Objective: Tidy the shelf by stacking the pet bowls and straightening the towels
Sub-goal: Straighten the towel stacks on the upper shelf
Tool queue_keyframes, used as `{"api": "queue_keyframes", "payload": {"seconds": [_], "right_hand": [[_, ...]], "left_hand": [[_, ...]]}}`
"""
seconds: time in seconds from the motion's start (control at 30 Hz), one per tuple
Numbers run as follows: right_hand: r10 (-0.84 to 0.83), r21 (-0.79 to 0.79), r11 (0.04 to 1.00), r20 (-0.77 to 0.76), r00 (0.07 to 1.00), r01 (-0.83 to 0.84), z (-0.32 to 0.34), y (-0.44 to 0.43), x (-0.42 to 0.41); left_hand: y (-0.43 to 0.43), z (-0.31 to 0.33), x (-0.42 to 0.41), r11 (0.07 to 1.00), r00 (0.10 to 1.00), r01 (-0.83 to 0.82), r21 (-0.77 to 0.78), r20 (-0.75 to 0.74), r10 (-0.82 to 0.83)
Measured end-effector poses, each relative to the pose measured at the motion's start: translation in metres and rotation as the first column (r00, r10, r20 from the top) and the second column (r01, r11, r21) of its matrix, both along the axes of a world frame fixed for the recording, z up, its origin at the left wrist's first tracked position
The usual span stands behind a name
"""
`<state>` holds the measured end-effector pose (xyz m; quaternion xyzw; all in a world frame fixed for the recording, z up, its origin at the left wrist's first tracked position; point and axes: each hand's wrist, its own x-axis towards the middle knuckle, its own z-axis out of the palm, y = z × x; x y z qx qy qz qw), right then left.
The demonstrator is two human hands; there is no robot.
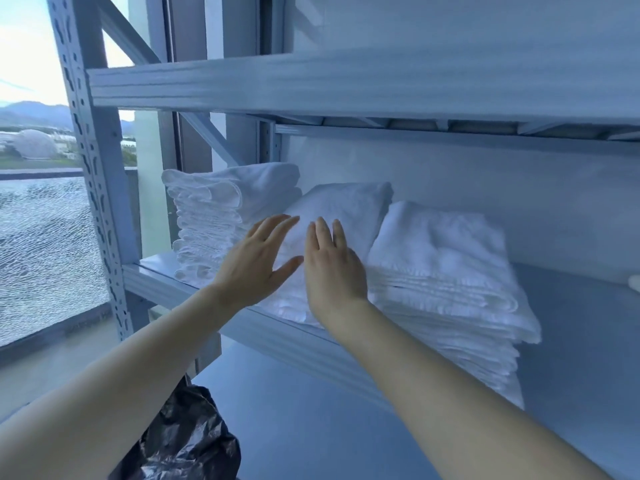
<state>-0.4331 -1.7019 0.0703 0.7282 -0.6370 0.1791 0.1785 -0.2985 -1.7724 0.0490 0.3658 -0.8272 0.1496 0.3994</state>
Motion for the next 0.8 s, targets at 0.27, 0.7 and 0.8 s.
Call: {"api": "queue_keyframes", "payload": {"seconds": [0.27,0.7,0.8], "right_hand": [[0.063,-0.138,0.988,-0.001,0.998,-0.062,0.03,0.059,-0.042],[-0.064,-0.025,0.998,-0.069,0.996,0.062,-0.044,0.138,-0.163],[-0.072,-0.022,0.997,-0.065,0.995,0.071,-0.056,0.137,-0.174]], "left_hand": [[0.056,0.026,-0.035,1.0,1.0,0.017,-0.018,-0.011,-0.017],[0.119,-0.046,-0.142,0.986,0.948,0.063,-0.153,0.318,-0.011],[0.11,-0.056,-0.149,0.978,0.96,0.053,-0.2,0.281,0.005]]}}
